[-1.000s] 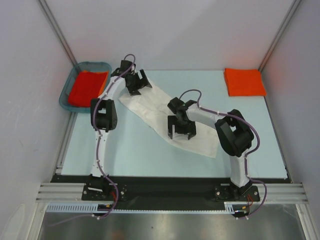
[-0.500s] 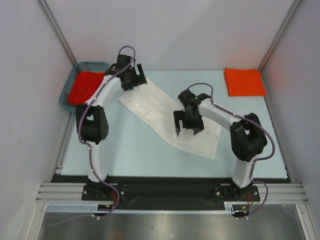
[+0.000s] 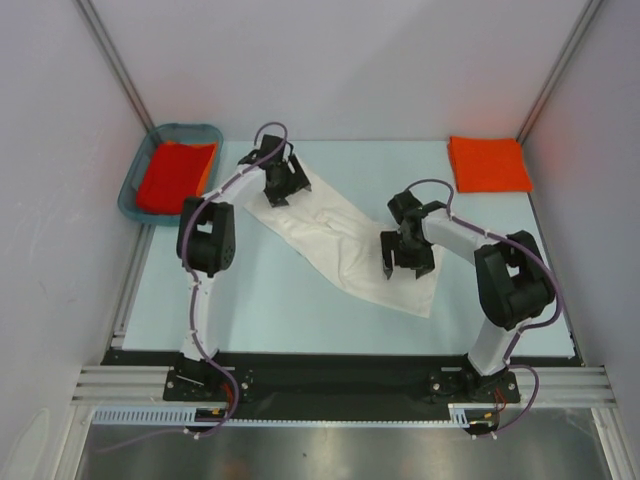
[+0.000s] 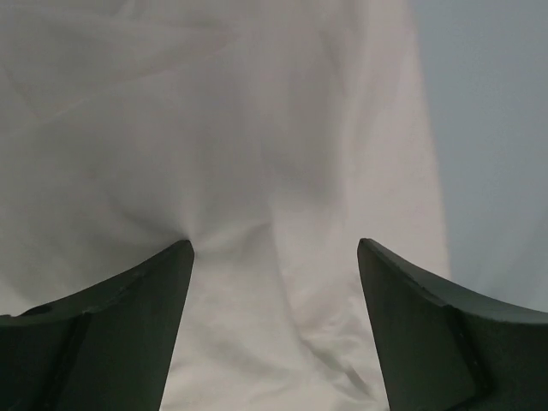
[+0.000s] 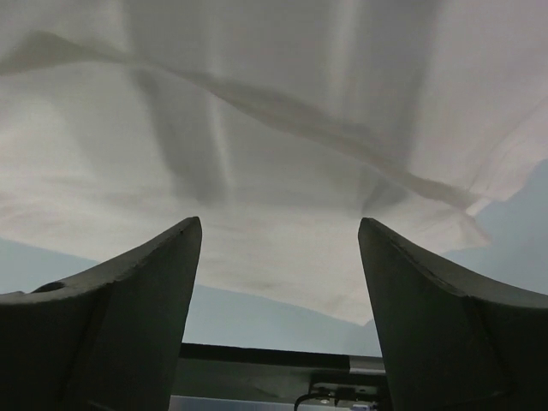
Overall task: Fold and stack the t-shirts
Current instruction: Fold the tshirt
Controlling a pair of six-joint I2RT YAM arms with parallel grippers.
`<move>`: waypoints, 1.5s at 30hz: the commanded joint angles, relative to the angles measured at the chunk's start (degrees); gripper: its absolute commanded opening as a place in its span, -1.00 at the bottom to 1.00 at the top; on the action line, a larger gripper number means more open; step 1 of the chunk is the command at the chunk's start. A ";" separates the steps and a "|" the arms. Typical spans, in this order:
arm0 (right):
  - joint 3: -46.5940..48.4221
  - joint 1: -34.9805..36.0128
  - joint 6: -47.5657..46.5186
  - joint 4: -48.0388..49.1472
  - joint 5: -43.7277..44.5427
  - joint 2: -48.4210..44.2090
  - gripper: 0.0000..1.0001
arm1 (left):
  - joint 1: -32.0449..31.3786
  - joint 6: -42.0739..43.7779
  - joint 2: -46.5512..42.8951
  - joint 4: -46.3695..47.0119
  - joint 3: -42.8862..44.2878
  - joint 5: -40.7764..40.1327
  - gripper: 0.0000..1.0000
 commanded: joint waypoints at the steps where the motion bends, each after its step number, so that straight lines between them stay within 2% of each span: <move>1: -4.94 2.06 2.55 3.82 3.76 -0.40 0.61 | 0.03 -4.36 4.81 -0.19 6.19 3.16 0.68; 4: -10.91 4.61 6.69 5.75 4.03 -2.33 0.58 | 0.82 -4.62 10.43 -2.47 12.87 6.94 0.68; 9: -17.26 17.17 19.60 8.75 0.87 -5.06 0.57 | 3.19 -5.32 15.36 -1.78 18.26 12.64 0.68; 11: -17.79 22.17 23.12 9.72 0.35 -5.32 0.59 | 3.81 -5.33 17.73 -0.55 20.89 14.58 0.68; 15: -16.05 26.67 31.12 13.32 -6.59 -4.36 0.59 | 5.13 -5.15 22.57 0.86 27.30 19.07 0.67; 19: -10.95 30.27 32.62 16.84 -14.23 -1.46 0.61 | 7.06 -6.03 26.17 6.47 30.92 22.41 0.63; 23: -6.03 30.99 32.54 15.00 -15.30 -0.48 0.62 | 8.21 -4.90 26.01 7.81 32.67 23.21 0.62; 27: -2.42 30.99 31.05 13.42 -16.80 -3.29 0.65 | 8.21 -1.20 17.95 5.36 32.15 22.33 0.64; 29: 1.35 30.73 27.81 9.65 -15.22 -5.06 0.72 | 8.21 1.43 14.24 3.76 31.97 21.28 0.69; 30: 2.67 30.38 26.58 8.07 -14.26 -6.97 0.75 | 8.12 2.57 12.40 1.76 31.97 20.58 0.71; 32: 4.61 28.19 23.68 3.32 -12.84 -10.48 0.85 | 7.86 5.47 3.29 -0.88 28.31 17.87 0.75; 33: 4.62 26.70 22.97 2.35 -13.36 -11.72 0.87 | 7.77 6.27 3.24 -1.42 28.28 16.98 0.75; 34: 4.36 25.12 22.35 1.56 -13.80 -12.78 0.89 | 7.77 6.88 -1.20 -1.68 24.28 15.84 0.75; 37: 0.94 15.37 17.53 0.84 -17.67 -17.09 0.87 | 7.77 10.74 -9.64 -2.47 15.12 10.39 0.76; 38: -0.03 10.12 16.03 0.41 -18.46 -17.97 0.85 | 7.77 11.72 -10.99 -3.78 13.27 8.90 0.75; 41: -0.57 1.75 9.53 -1.96 -20.13 -19.30 0.72 | 7.77 14.70 -14.33 -6.42 7.55 3.36 0.65; 42: -0.57 -3.76 5.95 -3.36 -22.05 -19.03 0.67 | 8.03 15.32 -14.69 -6.95 5.36 1.78 0.56; 44: -0.83 -8.01 3.37 -4.51 -22.25 -18.07 0.57 | 8.29 15.77 -14.60 -8.88 3.94 0.97 0.44; 45: -1.88 -11.08 1.53 -4.86 -22.42 -17.89 0.53 | 8.82 15.68 -14.43 -8.89 2.11 0.71 0.31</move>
